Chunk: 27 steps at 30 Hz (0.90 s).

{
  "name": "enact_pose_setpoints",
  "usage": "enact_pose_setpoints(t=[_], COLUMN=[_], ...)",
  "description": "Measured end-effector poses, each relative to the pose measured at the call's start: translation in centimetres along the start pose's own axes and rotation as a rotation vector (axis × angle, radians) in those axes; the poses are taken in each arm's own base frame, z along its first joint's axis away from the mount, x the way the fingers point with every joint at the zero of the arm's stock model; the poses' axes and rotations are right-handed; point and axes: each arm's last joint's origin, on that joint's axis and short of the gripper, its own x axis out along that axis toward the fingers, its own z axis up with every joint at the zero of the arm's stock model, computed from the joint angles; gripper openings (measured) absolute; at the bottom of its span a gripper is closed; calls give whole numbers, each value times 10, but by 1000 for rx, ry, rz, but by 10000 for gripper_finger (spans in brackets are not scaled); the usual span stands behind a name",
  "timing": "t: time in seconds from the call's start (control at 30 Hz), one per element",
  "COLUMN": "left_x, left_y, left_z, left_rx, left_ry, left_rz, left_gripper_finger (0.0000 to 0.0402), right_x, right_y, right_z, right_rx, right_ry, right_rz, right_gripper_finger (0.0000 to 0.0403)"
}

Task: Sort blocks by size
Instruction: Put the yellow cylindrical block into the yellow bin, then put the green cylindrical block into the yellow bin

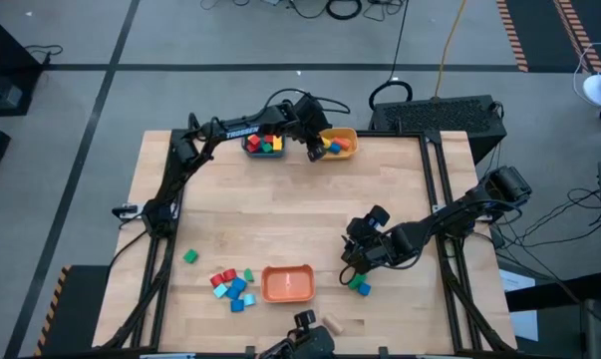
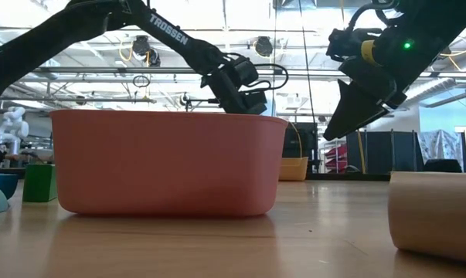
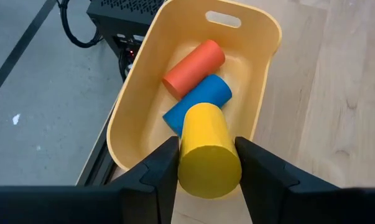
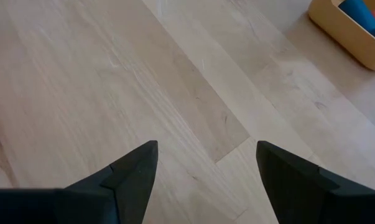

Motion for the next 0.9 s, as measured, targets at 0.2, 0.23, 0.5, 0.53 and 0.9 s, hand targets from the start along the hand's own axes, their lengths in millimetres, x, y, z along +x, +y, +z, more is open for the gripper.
enact_pose_setpoints(t=[0.2, 0.23, 0.5, 0.53, 0.9], left_x=[0, 0, 0, -2, -80], left_y=[0, 0, 0, 0, -35], left_z=[0, 0, 0, 1, 22], left_rx=[0, -1, -1, 2, 108], left_ry=[-3, -3, -2, -3, -5], left_rz=[1, 1, 6, 7, -30], left_gripper_finger=[175, 185, 265, 268, 272], right_x=[0, 0, 0, 0, -1], right_y=[0, 0, 0, 0, 10], right_z=[0, 0, 0, 0, 6], right_rx=[0, 0, 0, 0, -87], right_ry=[0, 0, 2, 3, -16], right_rz=[0, 0, 1, 3, 122], right_gripper_finger=[258, 258, 258, 258, 258])
